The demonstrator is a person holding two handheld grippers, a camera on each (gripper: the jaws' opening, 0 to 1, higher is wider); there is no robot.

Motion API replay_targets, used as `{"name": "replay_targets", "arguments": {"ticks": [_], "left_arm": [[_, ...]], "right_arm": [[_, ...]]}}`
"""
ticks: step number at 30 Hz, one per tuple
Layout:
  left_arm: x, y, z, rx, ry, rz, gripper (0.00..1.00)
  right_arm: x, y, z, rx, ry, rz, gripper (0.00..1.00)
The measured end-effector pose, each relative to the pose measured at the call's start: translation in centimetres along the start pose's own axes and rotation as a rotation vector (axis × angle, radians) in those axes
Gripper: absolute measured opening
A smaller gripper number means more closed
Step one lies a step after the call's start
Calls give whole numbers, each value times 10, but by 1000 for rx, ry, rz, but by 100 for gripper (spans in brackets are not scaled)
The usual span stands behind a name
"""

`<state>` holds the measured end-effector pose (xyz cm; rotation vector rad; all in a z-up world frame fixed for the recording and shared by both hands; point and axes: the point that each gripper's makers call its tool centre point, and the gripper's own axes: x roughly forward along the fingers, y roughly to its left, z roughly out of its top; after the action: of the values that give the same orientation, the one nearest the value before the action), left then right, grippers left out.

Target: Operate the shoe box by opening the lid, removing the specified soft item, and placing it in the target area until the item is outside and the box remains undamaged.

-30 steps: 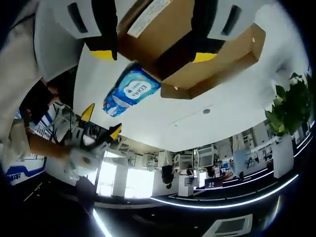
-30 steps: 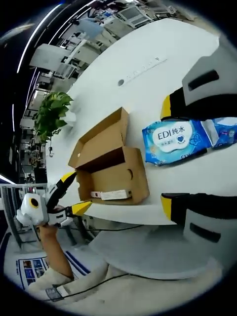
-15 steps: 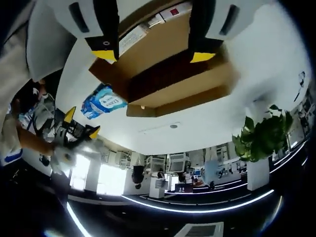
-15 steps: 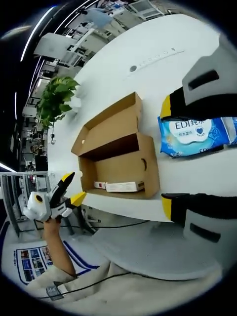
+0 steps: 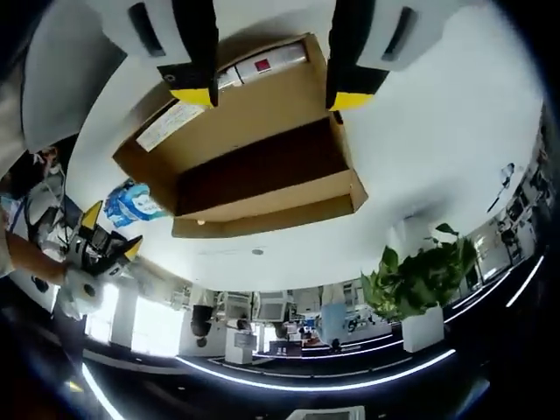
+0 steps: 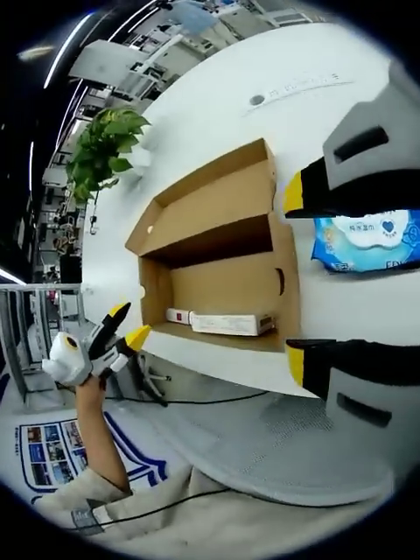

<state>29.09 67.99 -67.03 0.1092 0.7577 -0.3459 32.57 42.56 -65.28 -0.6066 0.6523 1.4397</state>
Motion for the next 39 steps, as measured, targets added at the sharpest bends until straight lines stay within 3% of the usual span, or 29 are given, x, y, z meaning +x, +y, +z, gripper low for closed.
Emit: {"name": "replay_targets", "arguments": {"ticks": [10, 18, 20, 29, 39], "left_arm": [[5, 25, -27, -98, 72, 97, 32], [9, 26, -43, -169, 112, 97, 20], [9, 24, -43, -217, 100, 86, 17], [10, 32, -48, -252, 107, 125, 6], [11, 33, -49, -274, 122, 131, 4]], "right_arm": [[33, 11, 3, -20, 25, 51, 50], [60, 19, 10, -36, 27, 88, 49], [65, 20, 10, -40, 29, 93, 48], [95, 28, 15, -39, 42, 119, 46], [117, 36, 17, -23, 55, 160, 45]]}}
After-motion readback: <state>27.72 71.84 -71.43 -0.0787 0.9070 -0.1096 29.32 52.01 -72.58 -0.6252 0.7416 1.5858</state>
